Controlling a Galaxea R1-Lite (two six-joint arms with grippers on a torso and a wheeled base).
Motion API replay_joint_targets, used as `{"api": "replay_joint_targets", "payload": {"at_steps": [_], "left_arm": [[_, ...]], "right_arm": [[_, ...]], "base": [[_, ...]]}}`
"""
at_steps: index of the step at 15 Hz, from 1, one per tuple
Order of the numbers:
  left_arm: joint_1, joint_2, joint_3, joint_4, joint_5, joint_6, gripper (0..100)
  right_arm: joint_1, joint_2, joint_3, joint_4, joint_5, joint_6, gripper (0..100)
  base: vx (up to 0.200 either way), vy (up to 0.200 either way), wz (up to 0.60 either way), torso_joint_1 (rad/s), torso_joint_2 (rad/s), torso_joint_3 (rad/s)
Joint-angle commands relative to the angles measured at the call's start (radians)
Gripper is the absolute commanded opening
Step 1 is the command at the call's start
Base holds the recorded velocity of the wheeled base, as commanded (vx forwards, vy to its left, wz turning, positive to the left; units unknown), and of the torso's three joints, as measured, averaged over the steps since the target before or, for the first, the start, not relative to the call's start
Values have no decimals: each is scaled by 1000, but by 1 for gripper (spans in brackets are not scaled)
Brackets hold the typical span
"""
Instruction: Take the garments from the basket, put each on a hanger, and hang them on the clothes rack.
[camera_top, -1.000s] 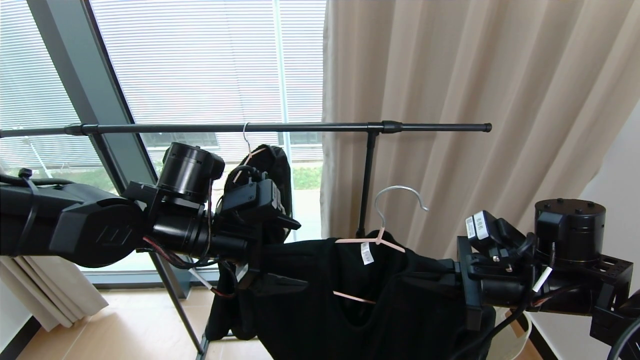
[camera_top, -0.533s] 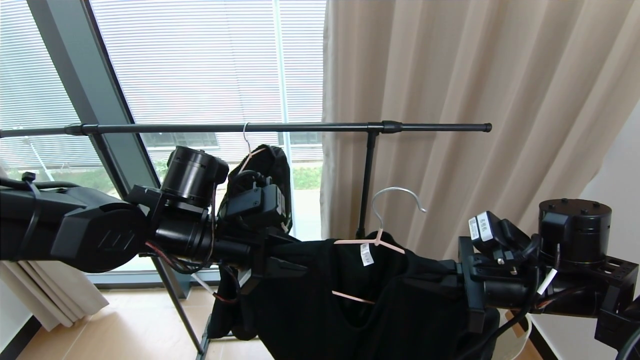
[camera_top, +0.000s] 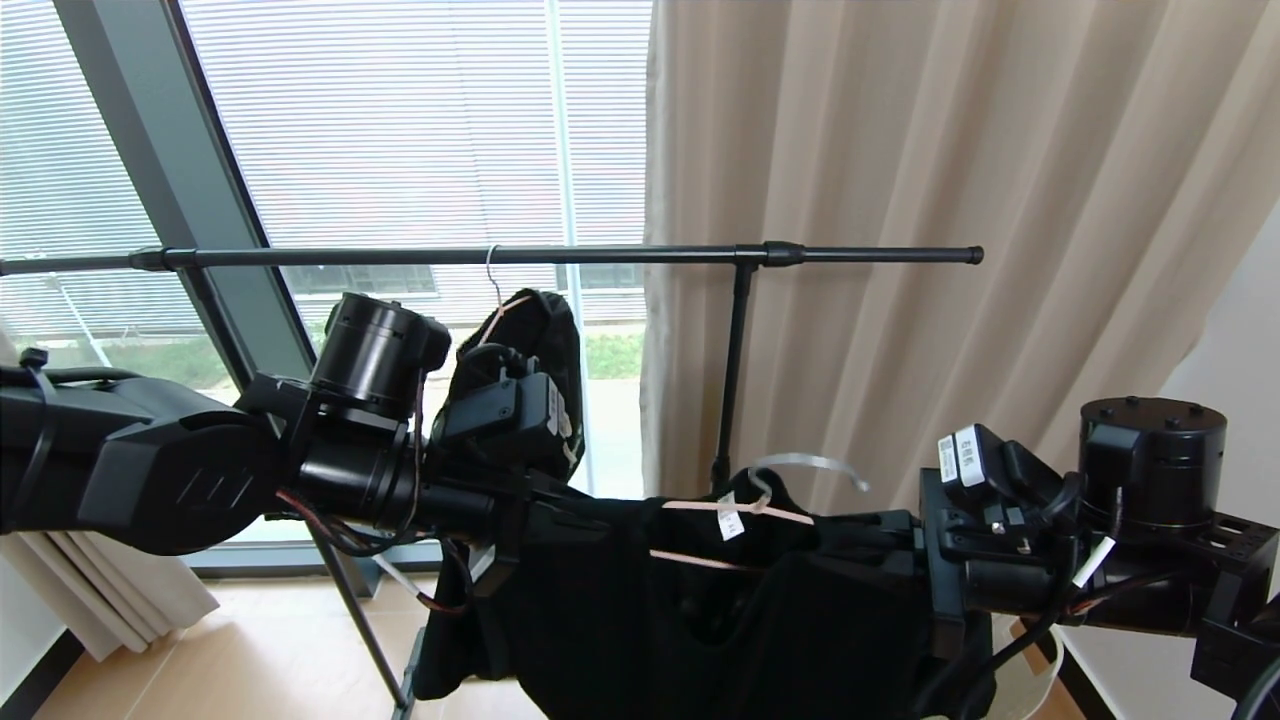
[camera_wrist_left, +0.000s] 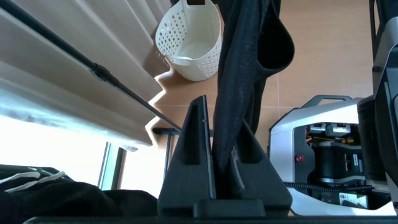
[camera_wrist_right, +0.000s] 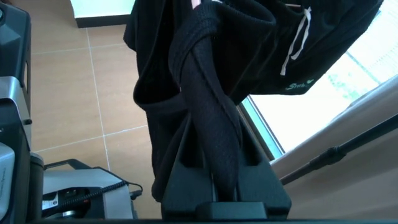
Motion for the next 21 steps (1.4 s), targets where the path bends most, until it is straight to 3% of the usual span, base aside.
{"api": "replay_joint_targets", "payload": {"at_steps": [1, 7, 12, 14, 21], "left_arm": [[3, -11, 1, -1, 0, -2, 0], [38, -54, 45, -13, -1, -37, 0], [95, -137, 154, -104, -3, -46, 0], [107, -195, 211, -158, -3, -92, 0], [153, -306, 292, -168, -7, -127, 0]], "right_arm": [[-1, 0, -2, 2, -2, -1, 100], [-36, -6, -2, 1, -2, -4, 100], [-73, 0, -17, 1, 3, -2, 100], [-99, 8, -26, 1, 4, -1, 100], [-150, 43, -42, 1, 7, 1, 100]], "base": [[0, 0, 0, 0, 0, 0], [0, 0, 0, 0, 0, 0], [0, 0, 0, 0, 0, 0], [0, 0, 0, 0, 0, 0], [0, 0, 0, 0, 0, 0]]}}
